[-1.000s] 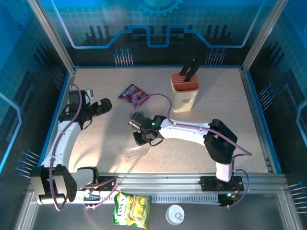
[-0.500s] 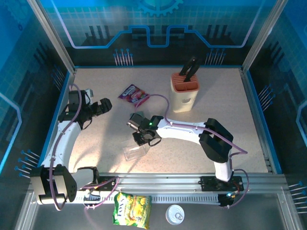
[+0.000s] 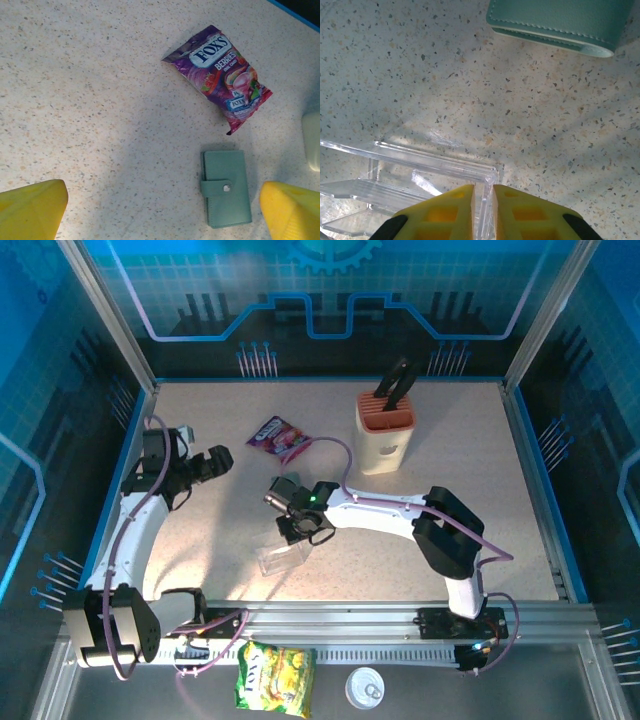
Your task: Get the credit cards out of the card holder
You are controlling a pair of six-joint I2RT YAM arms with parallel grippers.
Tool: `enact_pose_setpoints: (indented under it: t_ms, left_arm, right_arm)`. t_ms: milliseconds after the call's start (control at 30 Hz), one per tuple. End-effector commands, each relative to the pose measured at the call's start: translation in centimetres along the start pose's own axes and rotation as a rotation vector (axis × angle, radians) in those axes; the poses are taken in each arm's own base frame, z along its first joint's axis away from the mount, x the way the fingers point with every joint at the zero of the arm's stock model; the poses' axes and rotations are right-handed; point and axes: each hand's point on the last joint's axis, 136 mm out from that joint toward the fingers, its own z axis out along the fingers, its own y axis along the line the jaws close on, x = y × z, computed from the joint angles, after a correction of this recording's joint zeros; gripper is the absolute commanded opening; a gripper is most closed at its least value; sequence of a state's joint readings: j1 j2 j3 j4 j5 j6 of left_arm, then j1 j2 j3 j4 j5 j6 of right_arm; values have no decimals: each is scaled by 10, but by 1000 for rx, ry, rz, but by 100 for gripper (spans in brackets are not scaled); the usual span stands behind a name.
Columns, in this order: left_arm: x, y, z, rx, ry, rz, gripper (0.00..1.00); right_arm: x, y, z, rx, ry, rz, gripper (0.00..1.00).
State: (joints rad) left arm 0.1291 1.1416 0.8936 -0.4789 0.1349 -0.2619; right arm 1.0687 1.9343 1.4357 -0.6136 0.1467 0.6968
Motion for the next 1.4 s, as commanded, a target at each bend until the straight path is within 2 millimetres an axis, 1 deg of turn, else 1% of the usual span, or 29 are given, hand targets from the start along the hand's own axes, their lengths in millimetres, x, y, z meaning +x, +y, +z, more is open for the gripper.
enact_pose_setpoints:
  t_ms: [0, 33, 133, 200, 367, 433, 533, 633, 767, 900, 967, 1067, 1133, 1233, 1367]
  left_arm:
    - [10, 22, -2, -93, 16, 42, 99]
    - [11, 22, -1, -97, 22, 41, 99]
    - [7, 13, -2, -52, 17, 37, 99]
    - [6, 12, -2, -43, 14, 29, 99]
    - [7, 6, 0, -11, 22, 21, 99]
    - [7, 0, 0, 18, 34, 10, 99]
    - [3, -17, -3, 74, 39, 6, 99]
    - [3, -37, -5, 114, 45, 26, 99]
    - [7, -67, -5, 172, 69, 30, 99]
    - [18, -94, -3, 223, 77, 17, 99]
    - [28, -104, 0, 239, 87, 13, 99]
    - [44, -116, 4, 258, 106, -2, 99]
    - [55, -122, 7, 265, 116, -7, 99]
    - [69, -128, 11, 270, 132, -3, 99]
    - [84, -131, 15, 265, 159, 5, 99]
  right_arm:
    - [1, 6, 0, 4, 9, 10, 15]
    - [0, 6, -1, 6, 6, 10, 14]
    - [-2, 4, -5, 13, -7, 12, 10]
    - [-5, 5, -9, 13, -17, 12, 9]
    - [-11, 4, -21, 18, -35, 8, 8]
    - [-14, 1, -27, 24, -47, 9, 8]
    - [-18, -8, -37, 34, -66, 19, 7]
    - [-21, -24, -46, 53, -83, 38, 8]
    - [-26, -57, -55, 85, -97, 90, 7]
    - [-27, -99, -62, 124, -106, 160, 7]
    - [-27, -122, -66, 152, -112, 197, 7]
    - [-26, -151, -68, 186, -118, 247, 7]
    - [-26, -166, -69, 200, -123, 279, 7]
    - [-29, -184, -66, 222, -126, 317, 7]
    - [-37, -200, -60, 242, -123, 345, 7]
